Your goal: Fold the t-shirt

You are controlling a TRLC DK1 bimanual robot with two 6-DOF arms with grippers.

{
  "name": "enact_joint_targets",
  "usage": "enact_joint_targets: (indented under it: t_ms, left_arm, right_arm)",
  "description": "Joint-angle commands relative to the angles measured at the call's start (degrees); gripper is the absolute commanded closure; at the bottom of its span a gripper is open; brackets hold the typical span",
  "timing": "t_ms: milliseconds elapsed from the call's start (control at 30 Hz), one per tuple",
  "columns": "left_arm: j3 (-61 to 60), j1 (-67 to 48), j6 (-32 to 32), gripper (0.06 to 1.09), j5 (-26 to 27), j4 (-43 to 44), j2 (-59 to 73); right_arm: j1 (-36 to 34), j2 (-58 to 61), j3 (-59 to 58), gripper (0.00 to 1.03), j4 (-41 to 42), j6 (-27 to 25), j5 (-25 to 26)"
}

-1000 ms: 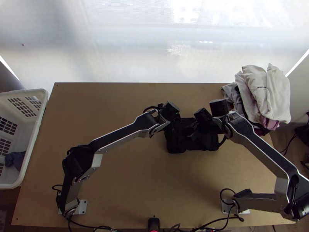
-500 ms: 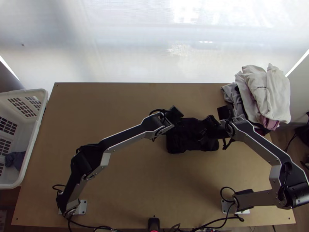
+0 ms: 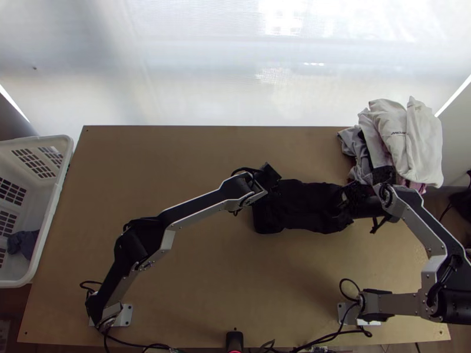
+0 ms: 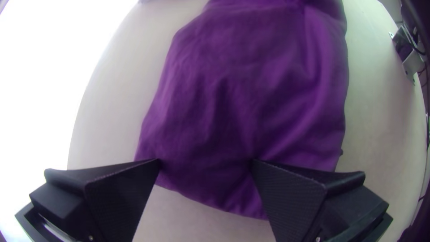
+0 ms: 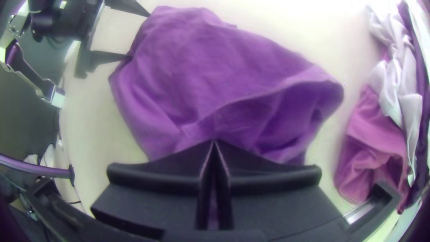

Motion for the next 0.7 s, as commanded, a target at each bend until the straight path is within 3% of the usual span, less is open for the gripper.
enact_joint_targets:
  t_ms: [0,367,533,667]
  left_arm:
    - [0.04,0.36,0.28,0.1,-0.12,-0.91,0.29]
    - [-5.94,2.2,0.64,0.1,-0.03,-4.34,-7.45]
    - [-6.2,4.49,0.37,0.1,0.06,-6.53,-11.4]
    - [-8.13,6.86,-0.42,0.1,0.06,-6.89,-14.39]
  right_arm:
    - [-9.87,-3.37,0.63,1.0,-6.39,-5.91,-0.11]
    - [-15.75,-10.49,2.39,1.0,-13.51,-9.07,-0.02]
    - [-14.96,-12.95,4.41,0.82,-13.86,-8.28,0.15]
    - [-14.79,-13.83,5.82,0.69,-14.03,-4.76,0.15]
